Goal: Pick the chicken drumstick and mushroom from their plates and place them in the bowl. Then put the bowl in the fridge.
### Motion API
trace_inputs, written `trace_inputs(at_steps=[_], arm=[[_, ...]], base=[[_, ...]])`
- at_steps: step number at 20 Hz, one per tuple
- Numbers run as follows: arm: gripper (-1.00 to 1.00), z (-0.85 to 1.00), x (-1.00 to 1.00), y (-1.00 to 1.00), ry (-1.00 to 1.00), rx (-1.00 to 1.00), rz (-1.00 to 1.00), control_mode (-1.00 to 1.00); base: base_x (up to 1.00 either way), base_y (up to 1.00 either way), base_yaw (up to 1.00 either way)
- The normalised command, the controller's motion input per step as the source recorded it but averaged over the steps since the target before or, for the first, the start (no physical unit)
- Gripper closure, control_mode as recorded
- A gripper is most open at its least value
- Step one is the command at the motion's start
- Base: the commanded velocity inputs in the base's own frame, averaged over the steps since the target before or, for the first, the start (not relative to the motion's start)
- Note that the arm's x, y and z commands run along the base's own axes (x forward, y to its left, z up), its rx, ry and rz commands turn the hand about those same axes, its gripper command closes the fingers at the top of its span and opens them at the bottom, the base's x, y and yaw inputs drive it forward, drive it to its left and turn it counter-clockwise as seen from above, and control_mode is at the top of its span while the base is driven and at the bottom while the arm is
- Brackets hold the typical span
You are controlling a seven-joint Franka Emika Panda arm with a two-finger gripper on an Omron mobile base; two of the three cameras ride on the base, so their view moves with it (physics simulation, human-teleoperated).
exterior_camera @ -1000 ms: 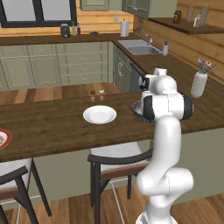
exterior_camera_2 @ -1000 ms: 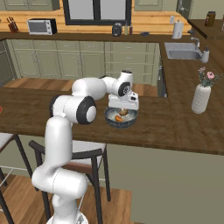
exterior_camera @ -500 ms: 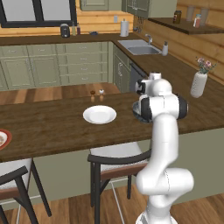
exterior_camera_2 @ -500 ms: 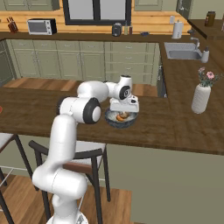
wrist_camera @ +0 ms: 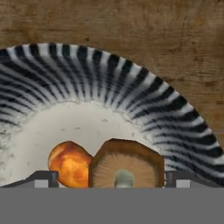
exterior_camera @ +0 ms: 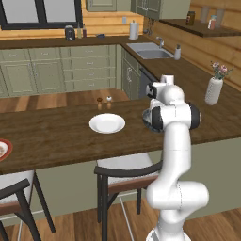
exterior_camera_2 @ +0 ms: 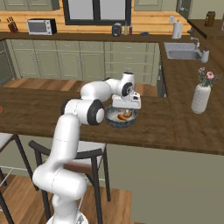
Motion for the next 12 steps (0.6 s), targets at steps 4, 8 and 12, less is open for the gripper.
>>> trace_inputs(at_steps=[4, 8, 12], arm=[[-1.00, 0.24, -0.29, 0.01, -0.20, 0.00, -0.01, -1.00], [-1.00, 0.07, -0.78, -0.01, -0.06, 0.00, -0.12, -1.00], [-1.00, 0.00, -0.99, 0.00, -0.01, 0.01, -0.26, -1.00]], base=[[0.00, 0.00, 0.00], [0.00, 0.00, 0.00], [0.00, 0.00, 0.00]])
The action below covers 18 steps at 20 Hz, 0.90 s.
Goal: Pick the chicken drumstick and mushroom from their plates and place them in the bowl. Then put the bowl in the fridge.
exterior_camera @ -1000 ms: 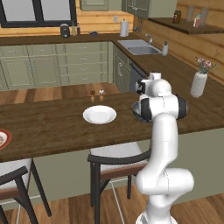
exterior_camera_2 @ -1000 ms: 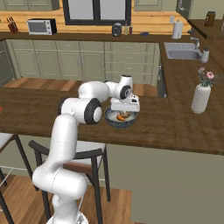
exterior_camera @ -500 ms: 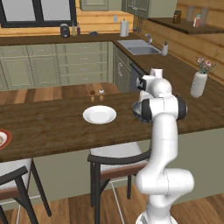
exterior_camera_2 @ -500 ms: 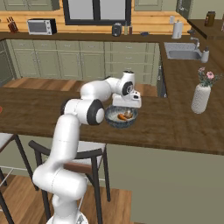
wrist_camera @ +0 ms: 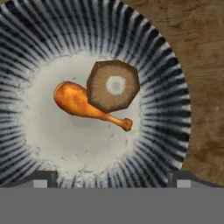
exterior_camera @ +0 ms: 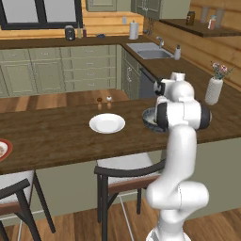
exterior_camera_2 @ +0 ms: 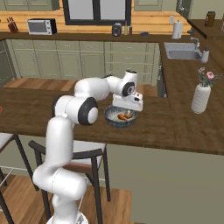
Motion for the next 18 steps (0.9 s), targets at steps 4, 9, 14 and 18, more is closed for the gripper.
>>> trace_inputs(at_steps=[4, 9, 14, 18], arm=[[-1.00, 0.29, -0.77, 0.00, -0.06, 0.01, -0.31, -1.00], [-1.00, 0.18, -0.37, -0.01, -0.01, 0.00, -0.28, -1.00], [-1.00, 0.01, -0.06, -0.09, 0.00, 0.07, -0.23, -1.00], [-1.00, -0.18, 0.03, -0.09, -0.06, 0.16, -0.12, -1.00]], base=[[0.00, 0.00, 0.00], [0.00, 0.00, 0.00], [0.00, 0.00, 0.00], [0.00, 0.00, 0.00]])
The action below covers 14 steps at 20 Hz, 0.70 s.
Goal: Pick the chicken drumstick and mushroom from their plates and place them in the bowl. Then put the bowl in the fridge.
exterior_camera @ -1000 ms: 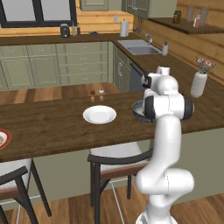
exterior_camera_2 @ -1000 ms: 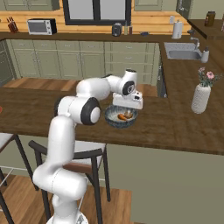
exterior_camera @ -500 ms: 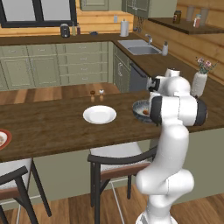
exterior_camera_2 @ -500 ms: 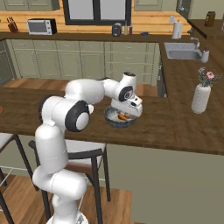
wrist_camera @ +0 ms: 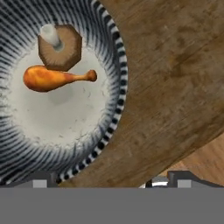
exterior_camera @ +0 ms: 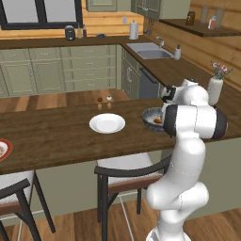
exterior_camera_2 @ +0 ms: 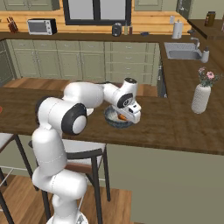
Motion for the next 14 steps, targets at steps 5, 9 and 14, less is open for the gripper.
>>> trace_inputs(at_steps=[5, 9, 14], arm=[[-1.00, -0.28, 0.25, -0.01, -0.06, 0.17, -0.02, -1.00], [-1.00, -0.26, 0.49, -0.08, 0.00, 0.03, 0.00, -1.00], [-1.00, -0.16, 0.45, 0.00, 0.04, 0.00, 0.00, -1.00]], base=[[0.00, 0.00, 0.00], [0.00, 0.00, 0.00], [0.00, 0.00, 0.00]])
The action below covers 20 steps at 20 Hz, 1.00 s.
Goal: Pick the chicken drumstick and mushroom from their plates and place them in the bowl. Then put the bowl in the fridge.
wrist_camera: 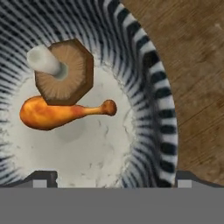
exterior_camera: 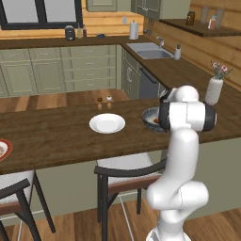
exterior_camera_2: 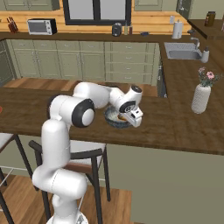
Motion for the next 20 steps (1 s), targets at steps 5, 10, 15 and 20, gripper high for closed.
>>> trace_inputs(at_steps=[5, 10, 15, 20], arm=[[1.00, -0.42, 0.00, 0.07, 0.00, 0.00, 0.00, -1.00], [1.00, -0.45, 0.09, 0.29, 0.00, 0.00, 0.00, -1.00], [1.00, -0.28, 0.11, 0.46, 0.00, -0.02, -0.01, -1.00], [1.00, -0.02, 0.11, 0.45, 0.00, -0.07, -0.10, -1.00]], base=[[0.00, 0.00, 0.00], [0.00, 0.00, 0.00], [0.00, 0.00, 0.00], [0.00, 0.00, 0.00]])
